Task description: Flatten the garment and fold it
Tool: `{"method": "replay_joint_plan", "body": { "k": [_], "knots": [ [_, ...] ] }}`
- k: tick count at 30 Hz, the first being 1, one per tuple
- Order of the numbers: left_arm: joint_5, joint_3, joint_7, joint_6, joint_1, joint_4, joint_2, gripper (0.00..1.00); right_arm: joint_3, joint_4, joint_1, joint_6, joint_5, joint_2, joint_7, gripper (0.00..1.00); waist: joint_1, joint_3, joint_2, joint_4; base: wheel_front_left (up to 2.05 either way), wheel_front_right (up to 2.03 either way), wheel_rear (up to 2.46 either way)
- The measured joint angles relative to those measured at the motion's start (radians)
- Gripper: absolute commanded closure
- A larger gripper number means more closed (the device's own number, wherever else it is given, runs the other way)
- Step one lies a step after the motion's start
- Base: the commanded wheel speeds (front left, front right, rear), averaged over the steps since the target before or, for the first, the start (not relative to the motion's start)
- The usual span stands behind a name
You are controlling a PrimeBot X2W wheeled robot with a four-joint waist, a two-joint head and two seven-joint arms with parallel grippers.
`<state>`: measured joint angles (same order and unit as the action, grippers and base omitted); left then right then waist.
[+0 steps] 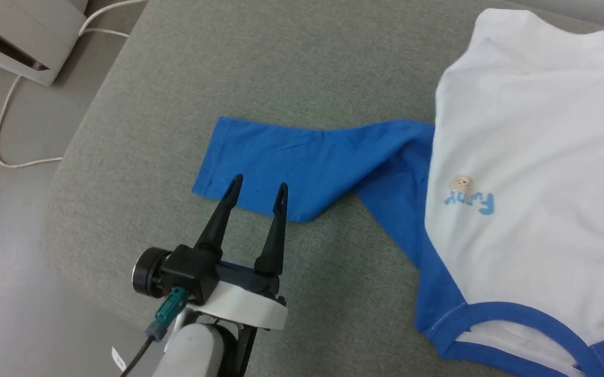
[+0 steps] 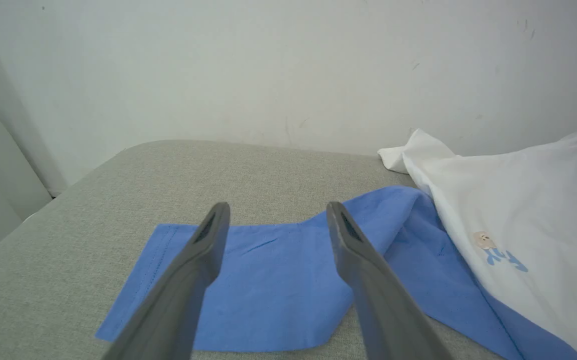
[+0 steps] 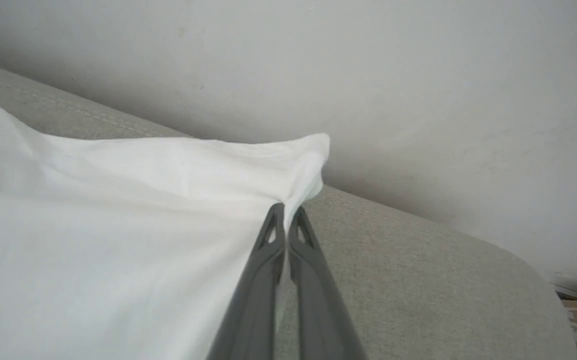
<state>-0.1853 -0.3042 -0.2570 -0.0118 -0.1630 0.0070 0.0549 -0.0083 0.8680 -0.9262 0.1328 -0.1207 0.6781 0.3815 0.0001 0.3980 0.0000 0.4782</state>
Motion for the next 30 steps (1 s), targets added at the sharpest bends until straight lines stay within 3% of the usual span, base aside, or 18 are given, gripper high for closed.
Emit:
{"method": "replay_joint_plan", "body": {
  "k": [4,5,6,7,12,17,24,30],
  "knots": [
    [0.0,-0.004,0.0,0.002,-0.004,0.001,0.0,0.0,-0.099,0.031,-0.013,0.0,0.128,-0.005,-0.085,1.0,0.0,0.007,0.0,-0.005,0.0,0.0,0.0],
    [0.0,-0.004,0.0,0.002,-0.004,0.001,0.0,0.0,-0.121,0.041,-0.012,0.0,0.158,-0.01,-0.095,0.67,0.0,0.008,0.0,-0.007,0.0,0.0,0.0],
    [0.0,-0.004,0.0,0.002,-0.004,0.002,0.0,0.0,-0.135,0.051,-0.011,0.0,0.185,-0.018,-0.103,0.67,0.0,0.009,0.0,-0.01,0.0,0.0,0.0],
    [0.0,-0.003,0.0,0.002,-0.005,0.002,0.0,0.0,-0.151,0.062,-0.01,0.0,0.205,-0.031,-0.108,0.0,0.0,0.009,0.0,-0.013,0.0,0.0,0.0],
    [0.004,0.008,0.0,0.009,-0.008,0.012,-0.001,0.0,-0.198,0.09,0.007,0.0,0.258,-0.121,-0.184,0.0,-0.0001,-0.011,0.0,-0.035,0.0,0.0,0.0],
    [0.016,0.045,0.0,0.03,-0.007,0.024,-0.001,0.0,-0.172,0.095,0.01,0.0,0.247,-0.195,-0.3,0.0,-0.0002,-0.063,0.0,-0.066,0.0,0.0,0.0],
    [0.029,0.104,0.0,0.057,0.021,0.043,-0.001,0.0,-0.05,0.039,0.052,0.0,0.118,-0.268,-0.466,0.0,-0.0004,-0.152,-0.0001,-0.138,0.0,0.0,0.0],
    [0.03,0.155,0.0,0.065,0.058,0.057,0.0,0.0,0.058,-0.14,0.225,0.0,-0.039,-0.302,-0.552,0.0,-0.0004,-0.214,0.0,-0.23,0.0,0.0,0.0]
  ]
}}
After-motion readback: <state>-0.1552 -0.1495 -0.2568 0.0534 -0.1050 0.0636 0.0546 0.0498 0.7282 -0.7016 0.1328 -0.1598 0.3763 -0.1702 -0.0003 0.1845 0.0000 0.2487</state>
